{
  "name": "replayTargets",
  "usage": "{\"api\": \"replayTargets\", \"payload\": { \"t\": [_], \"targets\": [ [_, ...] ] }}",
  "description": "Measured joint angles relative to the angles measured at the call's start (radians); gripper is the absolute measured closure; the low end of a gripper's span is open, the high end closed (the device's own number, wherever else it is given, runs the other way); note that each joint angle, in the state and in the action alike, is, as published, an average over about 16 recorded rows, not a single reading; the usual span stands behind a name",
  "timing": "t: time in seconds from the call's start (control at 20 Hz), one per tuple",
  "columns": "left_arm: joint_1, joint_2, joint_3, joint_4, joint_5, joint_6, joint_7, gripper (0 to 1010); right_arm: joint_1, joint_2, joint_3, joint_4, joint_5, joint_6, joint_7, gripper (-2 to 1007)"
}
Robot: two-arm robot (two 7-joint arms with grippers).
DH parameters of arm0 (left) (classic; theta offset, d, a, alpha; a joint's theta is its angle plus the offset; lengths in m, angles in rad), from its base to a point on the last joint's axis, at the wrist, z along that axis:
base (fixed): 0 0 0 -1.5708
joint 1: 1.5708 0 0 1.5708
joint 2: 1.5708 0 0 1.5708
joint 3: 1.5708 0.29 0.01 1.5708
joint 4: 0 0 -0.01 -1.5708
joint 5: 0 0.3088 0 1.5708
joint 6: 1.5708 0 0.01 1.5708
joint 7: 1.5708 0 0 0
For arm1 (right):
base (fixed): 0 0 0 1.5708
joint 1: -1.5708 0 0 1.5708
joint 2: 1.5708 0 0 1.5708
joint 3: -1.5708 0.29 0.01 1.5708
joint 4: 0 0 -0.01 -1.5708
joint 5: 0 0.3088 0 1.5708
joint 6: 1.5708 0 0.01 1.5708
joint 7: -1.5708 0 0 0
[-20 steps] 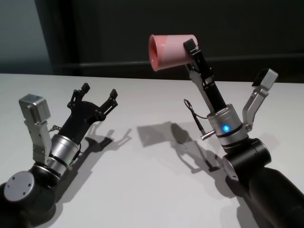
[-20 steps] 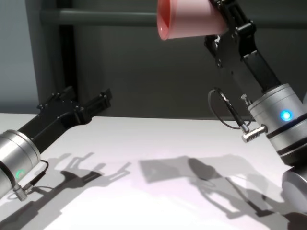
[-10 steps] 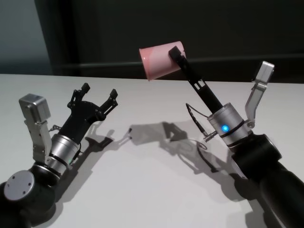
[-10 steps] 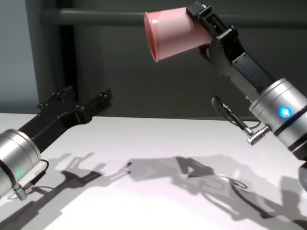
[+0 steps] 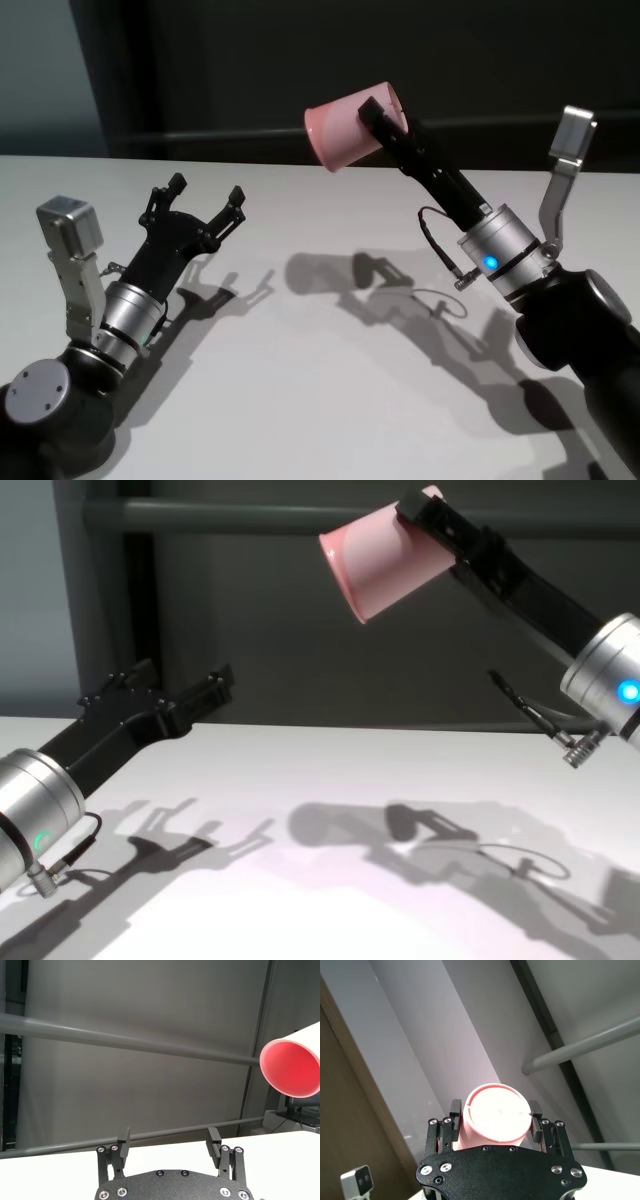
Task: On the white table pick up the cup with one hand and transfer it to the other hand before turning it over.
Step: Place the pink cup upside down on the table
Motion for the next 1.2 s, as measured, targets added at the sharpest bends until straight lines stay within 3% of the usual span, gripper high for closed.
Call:
{"api": "replayTargets", "payload": {
  "t": [0.25,0.5,0.8,1.2],
  "targets": [
    [0.0,0.0,0.0,0.0,0.0,0.001,0.0,8,-0.023,0.045,-0.018,-0.103,-0.139,-0.016,-0.157,231],
    [0.0,0.0,0.001,-0.001,0.0,0.001,0.001,9,-0.035,0.08,-0.046,-0.186,-0.276,0.014,-0.3,231],
    [0.0,0.001,0.001,-0.001,0.0,0.001,0.001,9,-0.031,0.104,-0.086,-0.247,-0.4,0.104,-0.417,231],
    [0.0,0.001,0.001,-0.001,0.0,0.002,0.001,9,-0.008,0.11,-0.134,-0.27,-0.493,0.259,-0.493,231]
  ]
}}
